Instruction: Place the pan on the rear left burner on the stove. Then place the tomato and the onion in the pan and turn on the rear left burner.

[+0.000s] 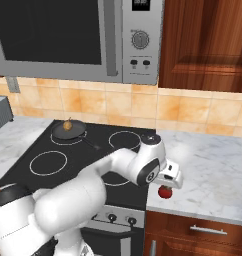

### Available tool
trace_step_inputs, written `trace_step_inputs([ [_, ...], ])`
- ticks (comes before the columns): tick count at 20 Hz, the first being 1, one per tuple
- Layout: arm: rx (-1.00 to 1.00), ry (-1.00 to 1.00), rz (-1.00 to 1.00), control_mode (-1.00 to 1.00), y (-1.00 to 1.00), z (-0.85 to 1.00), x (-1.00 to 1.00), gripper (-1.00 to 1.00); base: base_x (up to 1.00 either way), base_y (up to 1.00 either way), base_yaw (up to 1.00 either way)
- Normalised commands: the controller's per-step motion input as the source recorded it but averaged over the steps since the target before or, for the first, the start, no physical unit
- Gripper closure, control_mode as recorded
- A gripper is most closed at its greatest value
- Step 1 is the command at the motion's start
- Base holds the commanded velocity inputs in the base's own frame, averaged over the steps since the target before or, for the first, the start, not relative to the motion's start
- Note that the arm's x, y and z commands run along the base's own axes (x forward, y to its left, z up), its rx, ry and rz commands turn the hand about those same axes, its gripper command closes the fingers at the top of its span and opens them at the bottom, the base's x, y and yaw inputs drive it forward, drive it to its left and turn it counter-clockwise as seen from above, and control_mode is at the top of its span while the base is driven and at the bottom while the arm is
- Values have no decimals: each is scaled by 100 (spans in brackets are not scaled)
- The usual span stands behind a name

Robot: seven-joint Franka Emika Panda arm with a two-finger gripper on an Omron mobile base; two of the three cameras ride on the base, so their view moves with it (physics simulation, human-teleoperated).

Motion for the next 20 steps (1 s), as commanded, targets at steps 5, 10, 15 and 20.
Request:
trace_step_inputs([
  [5, 0, 3, 0, -100, -14, -29, 15, -100, 0, 0, 0],
  [10, 1, 3, 0, -100, -9, -27, 17, -100, 0, 0, 0],
  [15, 2, 2, 0, -100, -6, -25, 18, -100, 0, 0, 0],
  [20, 1, 2, 0, -100, -3, -25, 14, -100, 0, 0, 0],
])
